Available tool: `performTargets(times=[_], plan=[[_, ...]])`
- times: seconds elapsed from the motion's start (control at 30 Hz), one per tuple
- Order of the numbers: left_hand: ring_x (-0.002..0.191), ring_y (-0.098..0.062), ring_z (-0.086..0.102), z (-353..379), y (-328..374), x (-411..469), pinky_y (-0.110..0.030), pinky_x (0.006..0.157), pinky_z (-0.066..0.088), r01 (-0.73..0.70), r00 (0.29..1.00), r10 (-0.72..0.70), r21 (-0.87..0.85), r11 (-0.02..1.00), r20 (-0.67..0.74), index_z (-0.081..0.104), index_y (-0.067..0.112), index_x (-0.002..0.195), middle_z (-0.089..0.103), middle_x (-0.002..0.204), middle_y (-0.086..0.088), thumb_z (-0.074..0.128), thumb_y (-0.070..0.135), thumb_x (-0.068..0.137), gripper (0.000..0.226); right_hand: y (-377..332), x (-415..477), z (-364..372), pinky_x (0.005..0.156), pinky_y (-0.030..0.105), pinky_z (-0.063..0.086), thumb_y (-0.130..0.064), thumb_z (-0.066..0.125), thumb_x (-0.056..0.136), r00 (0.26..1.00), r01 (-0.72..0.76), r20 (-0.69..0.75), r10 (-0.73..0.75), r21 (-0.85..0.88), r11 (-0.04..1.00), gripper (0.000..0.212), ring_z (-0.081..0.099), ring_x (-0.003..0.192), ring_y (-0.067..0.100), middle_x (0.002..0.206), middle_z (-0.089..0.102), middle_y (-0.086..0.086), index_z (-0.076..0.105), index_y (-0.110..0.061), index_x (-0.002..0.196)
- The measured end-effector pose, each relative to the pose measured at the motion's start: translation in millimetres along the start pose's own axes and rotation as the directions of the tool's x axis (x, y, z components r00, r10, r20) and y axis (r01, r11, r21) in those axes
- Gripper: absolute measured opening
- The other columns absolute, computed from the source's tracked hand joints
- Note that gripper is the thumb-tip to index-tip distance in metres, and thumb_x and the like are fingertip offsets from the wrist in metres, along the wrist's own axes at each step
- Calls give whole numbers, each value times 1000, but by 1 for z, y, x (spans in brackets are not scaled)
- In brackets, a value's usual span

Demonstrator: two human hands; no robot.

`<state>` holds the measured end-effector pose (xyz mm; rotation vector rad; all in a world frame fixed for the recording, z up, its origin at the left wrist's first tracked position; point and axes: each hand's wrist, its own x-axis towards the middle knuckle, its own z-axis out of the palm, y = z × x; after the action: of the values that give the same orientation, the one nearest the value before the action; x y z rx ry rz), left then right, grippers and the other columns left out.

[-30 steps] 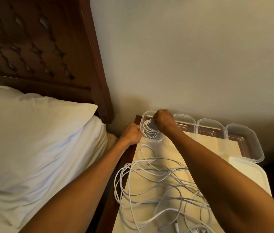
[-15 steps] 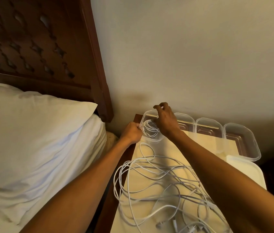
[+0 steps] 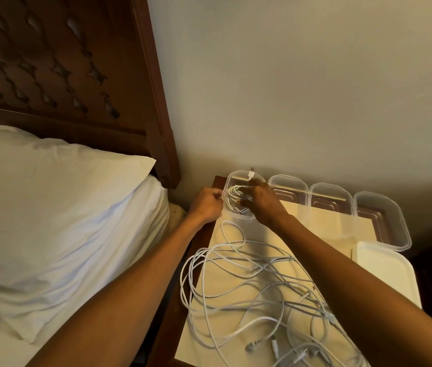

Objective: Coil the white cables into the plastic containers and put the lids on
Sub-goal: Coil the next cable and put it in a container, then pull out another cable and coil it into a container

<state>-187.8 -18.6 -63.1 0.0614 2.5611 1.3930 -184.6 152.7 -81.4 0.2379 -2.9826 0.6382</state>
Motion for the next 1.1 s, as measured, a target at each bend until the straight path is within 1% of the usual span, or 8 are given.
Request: performTargets(times=[0.13, 0.3, 0.5, 0.63, 0.73, 0.9, 1.0, 1.1], plan=[[58, -12, 60, 3, -1, -1, -25, 59, 52, 8, 1000, -8, -7, 1000, -19, 68, 10, 120, 63, 77, -1, 53, 7, 99, 25, -3, -3, -1, 87, 34, 50, -17, 59, 96, 998, 62, 4, -62, -111, 992, 24, 62, 107, 30, 128, 60, 14, 72, -12, 115], [59, -12, 61, 8, 0, -5, -29, 67, 56, 18, 999, -19, -18, 1000, -36, 64, 7, 128, 65, 80, -4, 55, 8, 99, 30, -8, -4, -2, 82, 38, 57, -13, 64, 91, 999, 1, 41, 6, -173, 985, 20, 65, 97, 30, 120, 60, 13, 74, -13, 109], [66, -18, 63, 4, 1, -7, -31, 69, 54, 5, 1000, -5, -10, 1000, -1, 66, 7, 124, 65, 76, -4, 54, 13, 100, 27, -10, -8, -9, 86, 39, 56, -11, 68, 86, 995, -36, 91, 41, -61, 997, 32, 65, 101, 30, 121, 65, 11, 68, -13, 118], [109, -26, 63, -1, 4, -10, -34, 89, 49, -85, 993, 102, 218, 972, -67, 66, 10, 124, 69, 117, -9, 57, 25, 99, 31, -13, -29, -27, 93, 38, 50, -17, 63, 93, 1000, -2, -28, 2, 15, 1000, 35, 58, 114, 30, 135, 57, 12, 63, -11, 127], [96, -21, 62, -4, 10, -25, -34, 82, 50, -263, 942, 315, 336, 904, -112, 69, 18, 113, 69, 103, -5, 58, 31, 97, 23, -13, -49, -45, 79, 27, 47, -21, 64, 92, 996, 15, -86, -7, 94, 995, 27, 64, 101, 23, 123, 64, 8, 68, -13, 118], [79, -3, 57, -5, 36, -87, -18, 68, 41, -509, 860, 500, 236, 828, 101, 72, 18, 108, 68, 99, 6, 60, 29, 98, 20, -17, -101, -80, 79, 32, 57, -16, 62, 94, 997, -33, 70, 20, 188, 982, 18, 66, 85, 15, 108, 72, 2, 73, -11, 107], [84, -4, 60, 0, 44, -121, -20, 70, 46, -537, 841, 491, 242, 808, 228, 73, 21, 108, 70, 99, 8, 58, 34, 98, 22, -17, -135, -90, 77, 19, 53, -16, 62, 94, 976, -43, 217, 5, 167, 985, 18, 64, 84, 9, 109, 72, -1, 71, -14, 109], [81, -8, 61, 10, 44, -149, -25, 68, 48, -532, 823, 415, 273, 801, 387, 73, 21, 103, 71, 94, 6, 60, 38, 97, 23, -17, -173, -99, 79, 20, 54, -17, 63, 93, 956, -87, 293, 29, 187, 979, 16, 66, 87, 9, 105, 73, -1, 72, -16, 106]])
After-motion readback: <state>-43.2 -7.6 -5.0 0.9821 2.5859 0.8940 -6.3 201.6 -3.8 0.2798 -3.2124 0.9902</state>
